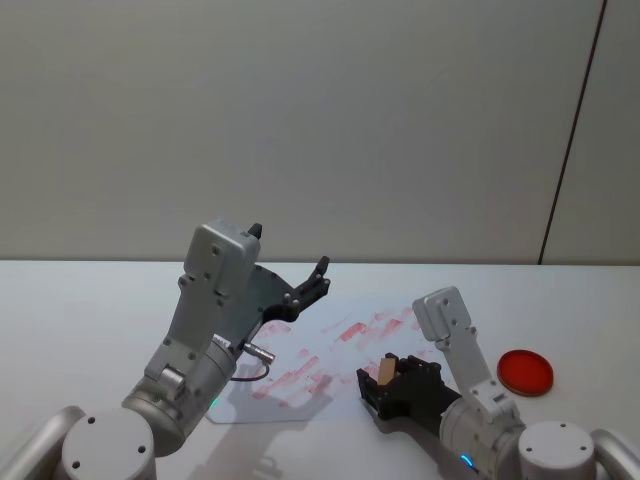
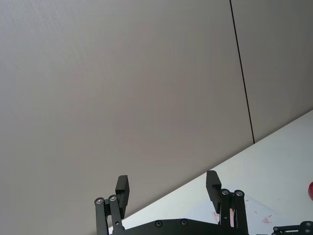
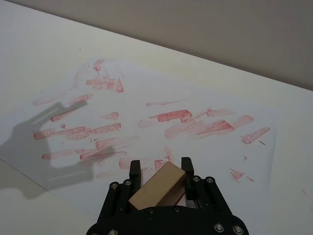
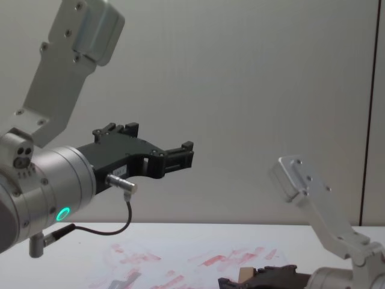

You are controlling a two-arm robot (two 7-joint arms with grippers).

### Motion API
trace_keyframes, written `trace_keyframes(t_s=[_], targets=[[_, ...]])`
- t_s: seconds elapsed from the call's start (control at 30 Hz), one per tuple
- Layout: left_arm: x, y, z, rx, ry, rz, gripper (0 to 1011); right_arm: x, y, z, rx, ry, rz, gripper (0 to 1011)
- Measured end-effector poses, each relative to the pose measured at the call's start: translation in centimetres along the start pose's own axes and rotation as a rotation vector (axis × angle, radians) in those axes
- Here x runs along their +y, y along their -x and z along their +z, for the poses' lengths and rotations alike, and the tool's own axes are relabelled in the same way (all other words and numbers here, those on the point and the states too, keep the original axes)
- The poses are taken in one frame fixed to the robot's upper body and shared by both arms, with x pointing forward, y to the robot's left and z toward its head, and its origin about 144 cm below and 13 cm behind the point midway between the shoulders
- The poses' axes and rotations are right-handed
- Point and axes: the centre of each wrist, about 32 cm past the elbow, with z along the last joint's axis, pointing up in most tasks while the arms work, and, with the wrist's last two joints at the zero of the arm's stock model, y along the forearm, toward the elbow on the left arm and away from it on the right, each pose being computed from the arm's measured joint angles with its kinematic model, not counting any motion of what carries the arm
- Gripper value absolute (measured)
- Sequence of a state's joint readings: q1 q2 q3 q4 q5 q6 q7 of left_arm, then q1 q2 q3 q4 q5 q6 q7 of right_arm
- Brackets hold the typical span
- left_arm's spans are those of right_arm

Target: Use the one hand to pick up the stamp and affix it onto the A4 paper.

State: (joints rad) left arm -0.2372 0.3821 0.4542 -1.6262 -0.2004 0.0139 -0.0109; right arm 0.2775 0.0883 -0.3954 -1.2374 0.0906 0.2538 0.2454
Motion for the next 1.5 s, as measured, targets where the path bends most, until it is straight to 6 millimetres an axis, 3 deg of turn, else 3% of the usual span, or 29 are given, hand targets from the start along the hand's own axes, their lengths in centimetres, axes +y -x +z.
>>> trace_keyframes(t_s=[0.3, 0.87, 1.13, 1.5], targets=[[0.0, 0.0, 0.0, 0.0, 0.0, 0.0, 1003, 0.3, 0.0, 0.2, 0.003, -0.026, 0.002, 477], [0.0, 0.0, 0.0, 0.0, 0.0, 0.0, 1003, 0.4, -0.2, 4.0, 0.027, -0.229, 0.043, 477], [0.0, 0.0, 0.0, 0.0, 0.0, 0.0, 1002, -0.8, -1.2, 4.9, 0.023, -0.271, 0.02, 477], [0.0, 0.0, 0.0, 0.0, 0.0, 0.0, 1003, -3.3, -3.2, 4.0, 0.02, -0.244, -0.084, 477]])
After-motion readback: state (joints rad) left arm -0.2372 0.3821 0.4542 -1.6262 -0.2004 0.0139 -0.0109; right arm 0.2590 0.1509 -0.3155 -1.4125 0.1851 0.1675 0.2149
